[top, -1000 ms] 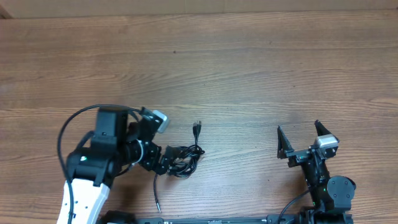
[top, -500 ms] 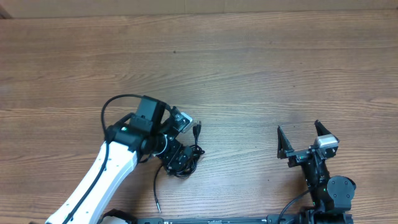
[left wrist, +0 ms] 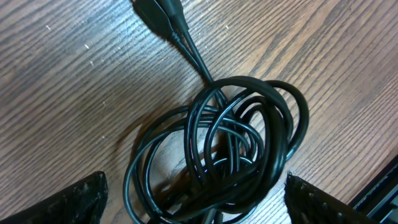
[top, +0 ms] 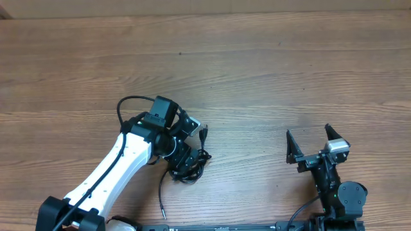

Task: Untangle cables
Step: 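Close the left gripper on the cable bundle and lift it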

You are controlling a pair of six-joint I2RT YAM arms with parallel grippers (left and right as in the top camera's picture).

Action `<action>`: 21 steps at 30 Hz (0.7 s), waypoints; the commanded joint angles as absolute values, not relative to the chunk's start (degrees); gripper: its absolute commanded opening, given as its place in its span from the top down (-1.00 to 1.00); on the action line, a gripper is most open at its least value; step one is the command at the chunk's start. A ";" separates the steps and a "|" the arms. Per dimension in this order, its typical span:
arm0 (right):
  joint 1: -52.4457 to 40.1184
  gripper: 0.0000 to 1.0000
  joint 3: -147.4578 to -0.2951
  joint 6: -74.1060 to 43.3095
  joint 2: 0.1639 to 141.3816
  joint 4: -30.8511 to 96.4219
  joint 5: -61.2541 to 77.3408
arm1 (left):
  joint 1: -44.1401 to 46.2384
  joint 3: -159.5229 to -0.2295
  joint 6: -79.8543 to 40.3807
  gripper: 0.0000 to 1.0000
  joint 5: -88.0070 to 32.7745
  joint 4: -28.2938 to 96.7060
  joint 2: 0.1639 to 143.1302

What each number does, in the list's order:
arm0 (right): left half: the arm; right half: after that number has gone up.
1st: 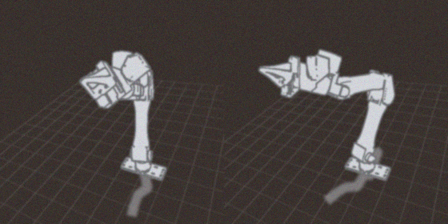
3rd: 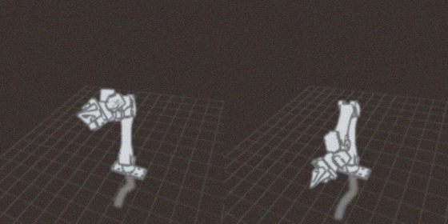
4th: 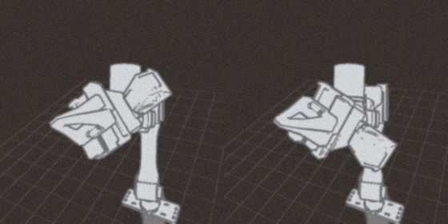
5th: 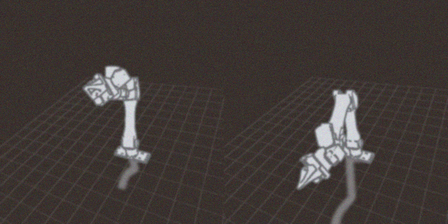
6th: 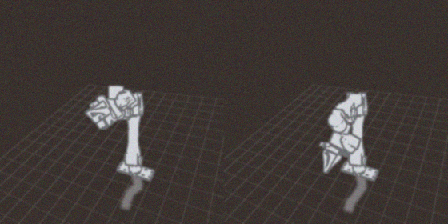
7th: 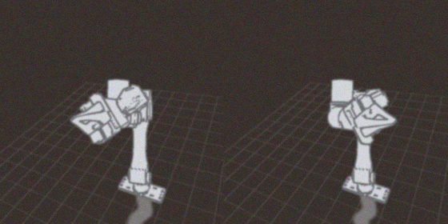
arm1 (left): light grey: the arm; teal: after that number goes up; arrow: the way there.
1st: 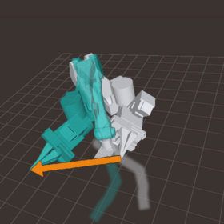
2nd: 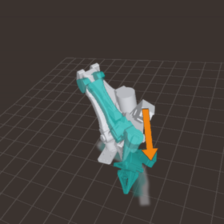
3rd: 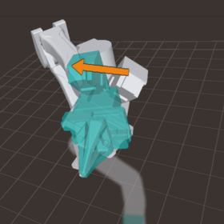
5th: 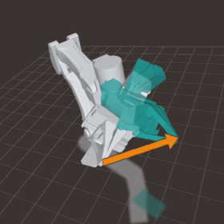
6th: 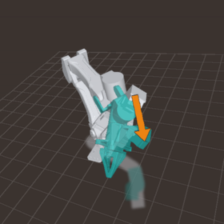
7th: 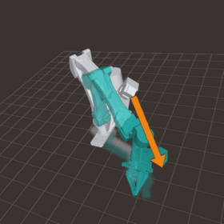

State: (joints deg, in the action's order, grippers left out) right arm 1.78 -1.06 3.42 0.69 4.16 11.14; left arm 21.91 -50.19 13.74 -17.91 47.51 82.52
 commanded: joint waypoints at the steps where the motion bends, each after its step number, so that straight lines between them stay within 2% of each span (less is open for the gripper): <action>1: 1.96 -1.00 -0.49 3.22 0.16 3.97 10.52 | 23.90 -51.70 15.53 -0.82 -17.37 47.29 83.70; 9: 1.96 -1.00 -0.49 3.22 0.16 3.97 10.52 | 28.93 -51.70 16.75 -0.80 -14.00 45.34 85.97; 11: 1.96 -1.00 -0.49 3.22 0.16 3.97 10.52 | 29.19 -51.70 16.73 -0.68 -13.96 44.64 86.85; 15: 1.96 -1.00 -0.49 3.22 0.16 3.97 10.55 | 29.19 -51.70 16.73 -0.23 -13.96 44.29 87.57; 17: 1.96 -1.00 -0.49 3.22 0.16 3.97 10.55 | 29.19 -51.70 16.73 0.19 -13.98 44.07 87.64; 19: 1.96 -1.00 -0.49 3.22 0.16 3.97 10.55 | 29.19 -51.70 16.71 0.42 -14.00 43.77 87.64; 21: 1.96 -1.00 -0.49 3.22 0.16 3.97 10.52 | 29.19 -51.70 15.94 0.75 -14.06 42.94 87.64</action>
State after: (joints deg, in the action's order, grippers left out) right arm 1.80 -1.06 3.44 0.69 4.16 11.11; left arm 28.91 -50.28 16.64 -14.20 43.83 87.29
